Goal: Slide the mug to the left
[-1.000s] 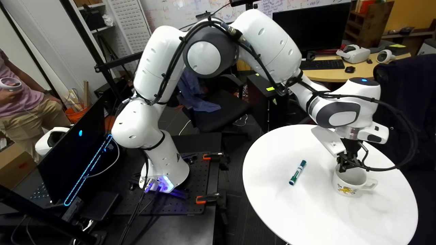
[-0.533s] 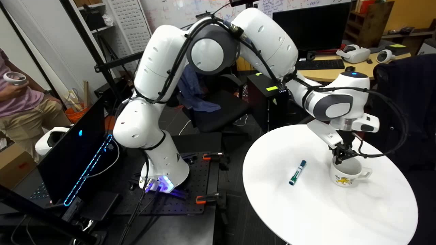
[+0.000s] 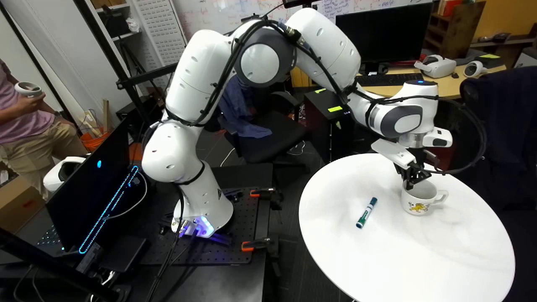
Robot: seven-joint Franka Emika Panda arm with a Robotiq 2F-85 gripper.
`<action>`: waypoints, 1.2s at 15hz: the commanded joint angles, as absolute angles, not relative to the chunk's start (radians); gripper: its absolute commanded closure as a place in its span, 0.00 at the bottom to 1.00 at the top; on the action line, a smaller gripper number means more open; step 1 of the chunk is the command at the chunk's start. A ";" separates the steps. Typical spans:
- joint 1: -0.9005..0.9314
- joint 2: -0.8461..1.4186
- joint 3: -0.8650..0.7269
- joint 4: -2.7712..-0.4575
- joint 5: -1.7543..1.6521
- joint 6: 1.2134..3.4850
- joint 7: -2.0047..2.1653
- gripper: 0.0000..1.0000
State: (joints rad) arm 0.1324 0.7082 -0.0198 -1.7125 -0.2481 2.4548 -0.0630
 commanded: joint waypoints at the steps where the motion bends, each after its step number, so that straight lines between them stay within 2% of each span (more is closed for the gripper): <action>1: 0.159 0.694 -0.007 -1.695 -0.277 2.420 -0.084 0.97; 18: 0.217 0.715 0.045 -1.657 -0.273 2.339 -0.100 0.97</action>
